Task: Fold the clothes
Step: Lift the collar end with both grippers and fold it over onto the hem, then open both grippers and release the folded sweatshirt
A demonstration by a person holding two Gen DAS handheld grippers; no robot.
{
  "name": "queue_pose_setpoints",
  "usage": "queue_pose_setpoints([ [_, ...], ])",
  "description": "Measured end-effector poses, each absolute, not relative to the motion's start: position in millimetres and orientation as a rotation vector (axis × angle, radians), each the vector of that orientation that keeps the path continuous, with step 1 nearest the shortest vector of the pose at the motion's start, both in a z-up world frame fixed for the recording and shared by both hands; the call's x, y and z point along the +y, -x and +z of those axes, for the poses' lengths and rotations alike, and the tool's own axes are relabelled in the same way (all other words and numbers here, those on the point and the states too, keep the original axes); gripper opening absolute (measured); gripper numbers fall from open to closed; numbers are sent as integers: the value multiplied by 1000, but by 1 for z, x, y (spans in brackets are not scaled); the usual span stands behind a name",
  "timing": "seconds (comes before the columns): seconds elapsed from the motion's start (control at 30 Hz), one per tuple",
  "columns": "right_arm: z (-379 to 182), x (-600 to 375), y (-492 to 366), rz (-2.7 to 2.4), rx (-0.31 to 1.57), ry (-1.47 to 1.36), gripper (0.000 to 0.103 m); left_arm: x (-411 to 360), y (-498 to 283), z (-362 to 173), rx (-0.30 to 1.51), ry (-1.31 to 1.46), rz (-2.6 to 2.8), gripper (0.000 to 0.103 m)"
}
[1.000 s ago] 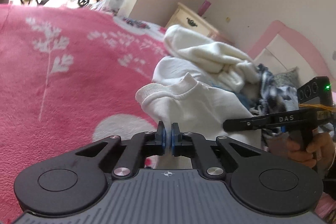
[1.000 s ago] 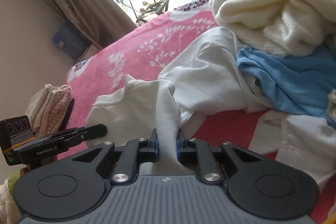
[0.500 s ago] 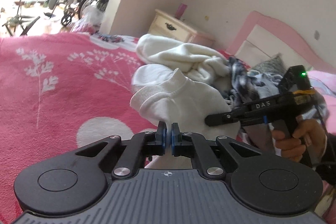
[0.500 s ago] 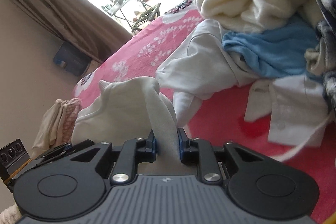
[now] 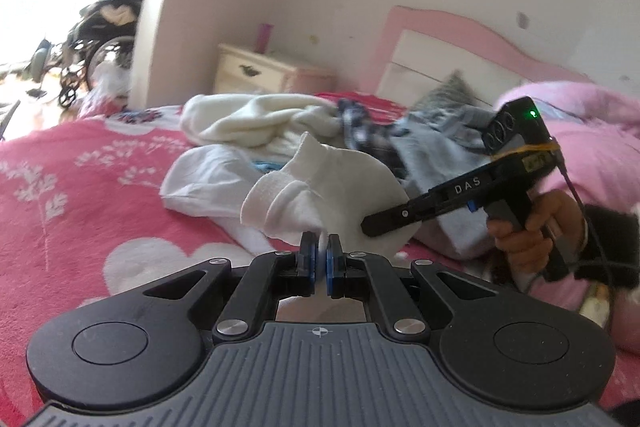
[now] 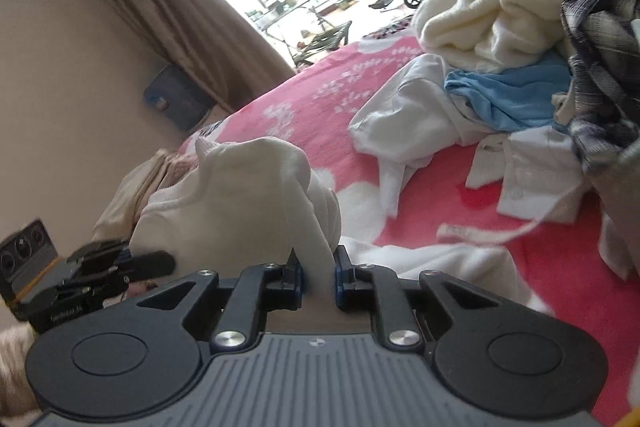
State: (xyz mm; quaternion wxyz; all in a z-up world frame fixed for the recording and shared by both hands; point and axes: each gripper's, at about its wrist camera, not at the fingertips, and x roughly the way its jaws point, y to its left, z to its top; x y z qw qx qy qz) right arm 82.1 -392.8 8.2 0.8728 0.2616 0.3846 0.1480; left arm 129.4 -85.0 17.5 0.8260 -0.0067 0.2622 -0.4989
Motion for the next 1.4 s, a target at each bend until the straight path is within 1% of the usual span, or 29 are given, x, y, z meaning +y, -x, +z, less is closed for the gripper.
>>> queue_pose_setpoints([
  [0.3,16,-373,3,356,864,-444,15,-79,-59,28,563,-59,-1189,3],
  [0.47,4,-357,44,367,933,-377,15,-76,-20,14,630,-106,-1242,3],
  [0.63,-14,-347,70,367,961,-344,15,-77,14,-6,691,-149,-1272,3],
  [0.8,-18,-327,93,357,986,-158,18,-81,48,-26,673,-299,-1276,3],
  [0.93,-9,-318,110,358,997,-64,20,-84,78,-38,573,-495,-1280,4],
  [1.07,3,-316,130,403,1072,-2,21,-80,97,-46,525,-614,-1287,9],
  [1.17,22,-319,149,474,1140,24,21,-74,105,-44,501,-655,-1300,19],
  [1.23,41,-327,164,502,1170,23,21,-70,112,-41,482,-679,-1315,20],
  [1.3,61,-337,180,510,1200,-15,21,-63,118,-37,473,-700,-1331,24],
  [1.4,88,-350,204,536,1226,-86,22,-51,124,-31,478,-721,-1351,25],
])
